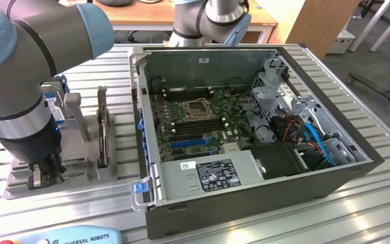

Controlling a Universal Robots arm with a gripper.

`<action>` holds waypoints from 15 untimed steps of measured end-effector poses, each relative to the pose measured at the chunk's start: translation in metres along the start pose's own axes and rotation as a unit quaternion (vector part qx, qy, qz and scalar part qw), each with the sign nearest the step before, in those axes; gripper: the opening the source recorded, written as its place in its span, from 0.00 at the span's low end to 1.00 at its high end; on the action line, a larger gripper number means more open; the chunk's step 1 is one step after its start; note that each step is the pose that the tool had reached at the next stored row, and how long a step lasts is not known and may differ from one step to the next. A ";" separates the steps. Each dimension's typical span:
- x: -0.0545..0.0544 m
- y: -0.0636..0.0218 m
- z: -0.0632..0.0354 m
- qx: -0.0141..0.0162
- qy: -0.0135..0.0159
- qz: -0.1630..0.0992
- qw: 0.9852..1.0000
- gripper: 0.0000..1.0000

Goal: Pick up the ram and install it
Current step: 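Pick up the ram and move it above insertion slot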

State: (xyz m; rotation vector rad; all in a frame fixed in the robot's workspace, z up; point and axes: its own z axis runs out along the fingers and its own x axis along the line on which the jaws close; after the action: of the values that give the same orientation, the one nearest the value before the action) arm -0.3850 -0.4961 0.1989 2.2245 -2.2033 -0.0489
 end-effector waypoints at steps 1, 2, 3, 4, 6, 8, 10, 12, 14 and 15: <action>0.000 0.0000 0.0000 0.000 0.000 -0.001 1.000 0.29; 0.000 0.0000 0.0000 0.000 0.000 -0.001 1.000 0.29; 0.000 0.0000 0.0000 0.000 0.000 -0.001 1.000 0.29; 0.000 0.0000 0.0000 0.000 0.000 -0.001 1.000 0.29; 0.000 0.0000 -0.0001 0.000 0.000 -0.001 1.000 0.29; 0.000 0.0000 -0.0001 0.000 0.000 -0.001 1.000 0.29; 0.000 0.0000 -0.0001 0.000 0.000 -0.001 1.000 0.29; 0.000 0.0000 0.0000 0.000 0.000 -0.001 1.000 0.27; 0.000 0.0000 -0.0001 0.000 0.000 -0.001 1.000 0.20; 0.000 0.0000 0.0000 0.000 0.000 -0.001 1.000 0.20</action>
State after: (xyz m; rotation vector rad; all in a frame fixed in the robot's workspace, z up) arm -0.3850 -0.4961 0.1989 2.2271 -2.2006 -0.0489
